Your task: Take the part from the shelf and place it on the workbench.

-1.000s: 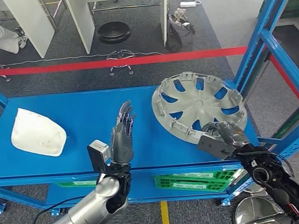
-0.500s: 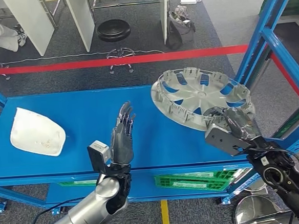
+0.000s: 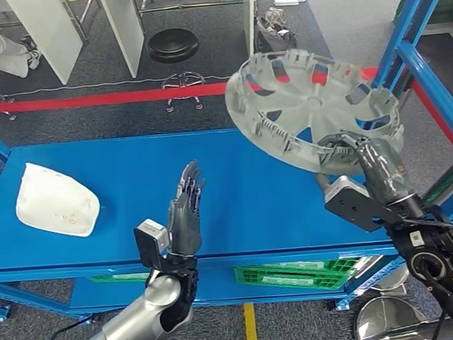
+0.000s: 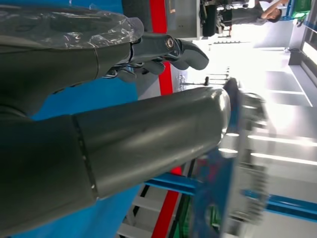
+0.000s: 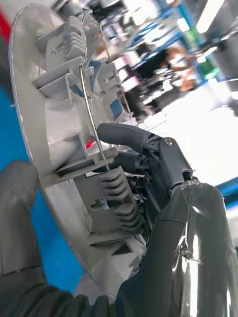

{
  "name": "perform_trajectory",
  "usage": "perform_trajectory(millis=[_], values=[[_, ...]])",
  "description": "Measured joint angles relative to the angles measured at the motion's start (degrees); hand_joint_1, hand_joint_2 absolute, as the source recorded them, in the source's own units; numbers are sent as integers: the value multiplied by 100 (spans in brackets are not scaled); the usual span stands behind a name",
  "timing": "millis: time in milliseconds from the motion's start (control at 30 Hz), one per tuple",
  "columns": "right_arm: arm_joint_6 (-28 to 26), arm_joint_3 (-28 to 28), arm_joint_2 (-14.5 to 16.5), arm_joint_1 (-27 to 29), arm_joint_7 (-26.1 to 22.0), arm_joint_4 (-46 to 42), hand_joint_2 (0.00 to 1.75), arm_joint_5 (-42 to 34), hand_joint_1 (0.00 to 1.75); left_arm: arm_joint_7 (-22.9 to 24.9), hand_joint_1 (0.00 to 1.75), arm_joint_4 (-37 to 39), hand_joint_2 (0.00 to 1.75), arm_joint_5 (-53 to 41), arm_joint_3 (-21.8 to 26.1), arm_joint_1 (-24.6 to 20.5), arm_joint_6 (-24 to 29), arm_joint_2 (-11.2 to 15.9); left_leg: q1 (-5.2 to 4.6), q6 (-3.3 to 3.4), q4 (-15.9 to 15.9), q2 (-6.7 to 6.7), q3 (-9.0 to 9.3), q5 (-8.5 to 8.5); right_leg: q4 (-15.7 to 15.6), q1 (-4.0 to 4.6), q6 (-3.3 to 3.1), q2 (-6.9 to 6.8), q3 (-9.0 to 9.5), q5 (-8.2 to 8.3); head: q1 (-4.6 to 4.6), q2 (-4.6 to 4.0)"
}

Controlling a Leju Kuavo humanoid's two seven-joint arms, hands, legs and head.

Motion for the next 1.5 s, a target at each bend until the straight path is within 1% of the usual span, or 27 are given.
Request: perform_trajectory(millis=[167, 400, 533, 800, 1067, 1500], values=[[-308, -154, 0, -1, 51, -330, 175, 434, 175, 19, 0, -2, 0, -49, 0, 21, -1, 0, 0, 0, 0, 0, 0, 0, 0, 0, 0, 0, -1, 0, 0, 0], [-417, -275, 0, 46, 29, -728, 175, 564, 175, 25, 0, -2, 0, -97, 0, 48, -45, -2, 0, 0, 0, 0, 0, 0, 0, 0, 0, 0, -2, 0, 0, 0], [-459, -303, 0, 129, -8, -1006, 175, 674, 175, 22, 0, -2, 175, -153, 0, 63, -61, -2, 0, 0, 0, 0, -1, 0, 0, 0, 0, 1, -2, 0, -1, 0], [-408, -299, 0, 241, -12, -1412, 175, 775, 175, 22, 0, -2, 175, -252, 0, 65, -60, -10, 0, 0, -1, 0, -1, 0, 0, 0, -2, 0, -2, -1, 0, 0], [-195, -274, 0, 274, -2, -1717, 175, 869, 175, -25, 0, -2, 175, -427, 0, 55, -17, -54, 0, 0, -1, 0, -2, 0, 0, 0, -2, 0, -2, -1, 0, 0], [-126, -249, 0, 279, 17, -1933, 175, 875, 175, -54, 0, -38, 175, -520, 0, 59, 111, -66, 1, 0, -1, -1, -3, 0, 0, 0, -2, 0, -3, -1, 0, 0]])
